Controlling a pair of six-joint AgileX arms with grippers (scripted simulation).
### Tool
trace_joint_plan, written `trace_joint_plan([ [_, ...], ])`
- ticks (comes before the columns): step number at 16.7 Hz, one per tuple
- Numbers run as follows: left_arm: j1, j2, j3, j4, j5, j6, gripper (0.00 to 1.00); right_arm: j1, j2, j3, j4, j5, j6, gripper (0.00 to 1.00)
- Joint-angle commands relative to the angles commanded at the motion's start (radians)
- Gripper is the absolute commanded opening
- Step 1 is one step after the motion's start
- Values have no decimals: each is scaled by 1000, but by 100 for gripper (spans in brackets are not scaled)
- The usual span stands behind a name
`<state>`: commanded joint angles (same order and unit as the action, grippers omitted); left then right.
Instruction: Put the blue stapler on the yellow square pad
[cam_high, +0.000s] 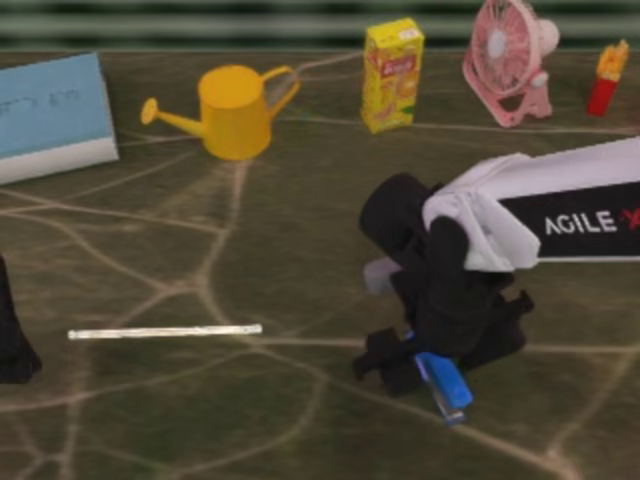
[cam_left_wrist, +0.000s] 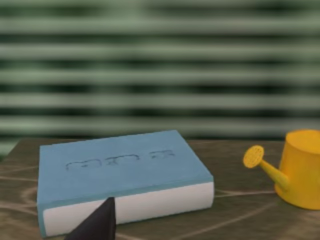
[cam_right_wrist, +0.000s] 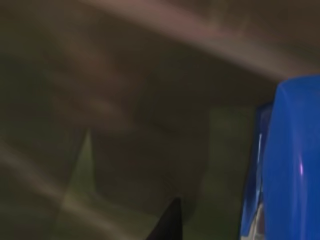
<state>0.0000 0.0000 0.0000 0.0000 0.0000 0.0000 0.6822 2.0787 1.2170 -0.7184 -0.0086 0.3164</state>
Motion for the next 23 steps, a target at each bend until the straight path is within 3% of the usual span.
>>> trace_joint_plan([
  [4,0,0,0,0,0,0,100,0,0,0,0,0,0,2],
  [5,0,0,0,0,0,0,100,0,0,0,0,0,0,0],
  [15,0,0,0,0,0,0,100,-2,-22,18,-25,11,-6,0],
  [23,0,0,0,0,0,0,100,5,-155,197,-350,10,-9,0],
])
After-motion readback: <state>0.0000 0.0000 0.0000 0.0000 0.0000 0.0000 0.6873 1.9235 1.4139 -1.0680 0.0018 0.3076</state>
